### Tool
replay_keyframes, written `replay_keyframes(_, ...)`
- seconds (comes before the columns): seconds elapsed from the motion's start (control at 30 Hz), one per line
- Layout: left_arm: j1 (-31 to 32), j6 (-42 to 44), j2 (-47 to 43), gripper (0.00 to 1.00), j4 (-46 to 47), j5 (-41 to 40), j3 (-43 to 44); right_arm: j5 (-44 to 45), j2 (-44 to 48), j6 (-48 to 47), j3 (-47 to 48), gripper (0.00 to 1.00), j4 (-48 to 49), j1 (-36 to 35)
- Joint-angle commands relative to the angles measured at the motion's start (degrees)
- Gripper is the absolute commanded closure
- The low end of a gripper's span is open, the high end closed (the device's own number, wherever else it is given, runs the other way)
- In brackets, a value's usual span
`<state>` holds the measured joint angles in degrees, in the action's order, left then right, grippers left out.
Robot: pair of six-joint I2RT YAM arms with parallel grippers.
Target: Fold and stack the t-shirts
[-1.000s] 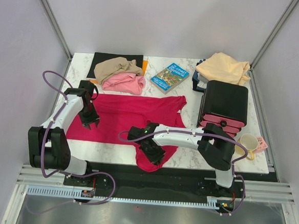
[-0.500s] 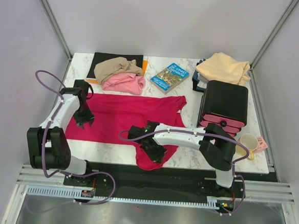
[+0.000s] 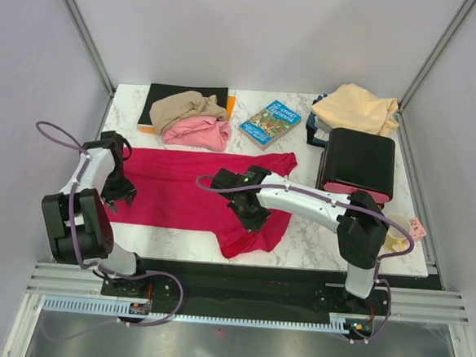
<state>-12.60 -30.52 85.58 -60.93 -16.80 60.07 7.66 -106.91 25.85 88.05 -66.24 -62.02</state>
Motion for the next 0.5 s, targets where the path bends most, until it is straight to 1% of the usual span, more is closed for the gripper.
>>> replay_keyframes(0.0,-3.3,-2.7,1.7,0.45,1.2,-0.6,-1.4,2.3,2.1,-3.4,1.7,1.0,-2.2,4.6)
replay_keyframes(0.03,-5.1,-2.6,2.2,0.45,1.4,0.0,-1.6,2.3,2.1,-4.3,1.8,1.0,-2.2,5.5)
replay_keyframes(0.23,-8.7,-3.2,4.3,0.46,1.8,0.5,-2.4,2.4,0.6,-7.1,5.1,1.0,-2.1,11.0)
replay_keyframes(0.47,-10.2,-3.4,5.4,0.45,2.7,-0.8,-2.0,1.0,-2.2,-9.1,9.3,1.0,-2.1,14.1)
